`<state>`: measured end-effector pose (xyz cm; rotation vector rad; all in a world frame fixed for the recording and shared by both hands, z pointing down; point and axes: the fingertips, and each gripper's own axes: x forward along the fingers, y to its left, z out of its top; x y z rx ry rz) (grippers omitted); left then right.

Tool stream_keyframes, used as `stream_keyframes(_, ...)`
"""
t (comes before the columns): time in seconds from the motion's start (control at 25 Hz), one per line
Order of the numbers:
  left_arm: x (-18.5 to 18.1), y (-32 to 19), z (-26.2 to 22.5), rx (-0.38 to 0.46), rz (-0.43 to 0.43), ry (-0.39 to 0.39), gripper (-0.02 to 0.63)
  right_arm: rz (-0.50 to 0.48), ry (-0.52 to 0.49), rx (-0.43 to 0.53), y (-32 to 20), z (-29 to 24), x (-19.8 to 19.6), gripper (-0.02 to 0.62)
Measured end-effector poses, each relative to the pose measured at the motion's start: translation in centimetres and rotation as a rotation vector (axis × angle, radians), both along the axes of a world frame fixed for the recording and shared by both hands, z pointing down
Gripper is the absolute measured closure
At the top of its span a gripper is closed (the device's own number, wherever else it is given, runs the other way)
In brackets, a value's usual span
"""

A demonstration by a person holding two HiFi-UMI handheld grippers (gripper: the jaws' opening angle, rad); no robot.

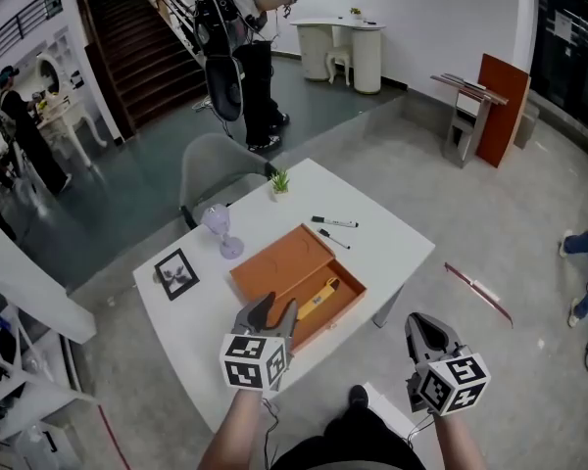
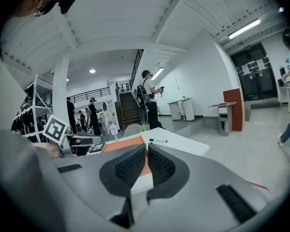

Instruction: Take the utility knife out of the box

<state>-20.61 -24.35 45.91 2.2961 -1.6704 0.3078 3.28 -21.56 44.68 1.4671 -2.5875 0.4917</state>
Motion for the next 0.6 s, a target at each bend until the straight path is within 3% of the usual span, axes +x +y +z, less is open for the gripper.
stream_keyframes(0.24, 1.1, -3.1, 1.8, -0.072, 0.056, -0.068, 0.454, -0.011, -0.009, -0.021, -2.9, 0.9, 0.4, 0.594)
stream_keyframes(0.6, 4.1, -6.4, 6.2, -0.216, 0.21, -0.193, 0.448, -0.012, -0.008, -0.052, -5.8, 2.2, 1.1, 0.594)
